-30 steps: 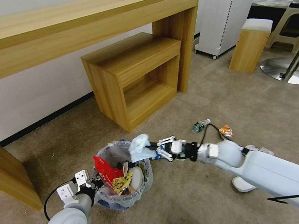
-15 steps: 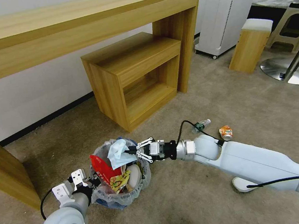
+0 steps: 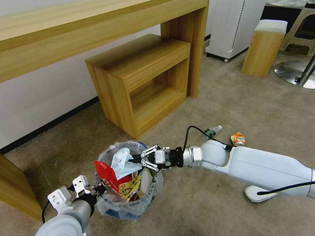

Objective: Pick up the trash bin and place the garbage on the floor into it.

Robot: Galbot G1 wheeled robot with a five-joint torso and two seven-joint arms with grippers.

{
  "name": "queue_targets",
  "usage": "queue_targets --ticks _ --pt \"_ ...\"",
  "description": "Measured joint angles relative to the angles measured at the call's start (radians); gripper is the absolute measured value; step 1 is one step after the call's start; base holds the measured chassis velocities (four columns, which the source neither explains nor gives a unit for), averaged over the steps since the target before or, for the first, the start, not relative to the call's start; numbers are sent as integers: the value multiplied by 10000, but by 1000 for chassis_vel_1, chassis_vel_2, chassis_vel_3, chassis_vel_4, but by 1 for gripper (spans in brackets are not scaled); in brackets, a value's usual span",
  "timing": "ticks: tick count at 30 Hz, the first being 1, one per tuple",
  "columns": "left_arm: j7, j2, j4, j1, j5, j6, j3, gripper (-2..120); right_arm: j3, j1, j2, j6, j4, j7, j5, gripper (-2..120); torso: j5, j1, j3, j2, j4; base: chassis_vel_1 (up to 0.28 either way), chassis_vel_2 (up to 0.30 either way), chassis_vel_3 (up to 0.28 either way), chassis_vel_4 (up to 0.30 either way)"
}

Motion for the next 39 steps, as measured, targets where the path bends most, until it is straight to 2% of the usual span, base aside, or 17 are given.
queue_targets --ticks 24,39 --pt "-159 -23 -507 145 -215 -64 -72 0 -1324 550 608 47 -880 176 5 0 -1 0 0 0 0 0 0 0 0" --pt "-141 55 -680 276 -209 -109 -141 0 -1390 616 790 57 -1093 239 -13 3 -1 0 0 0 1 0 0 0 0"
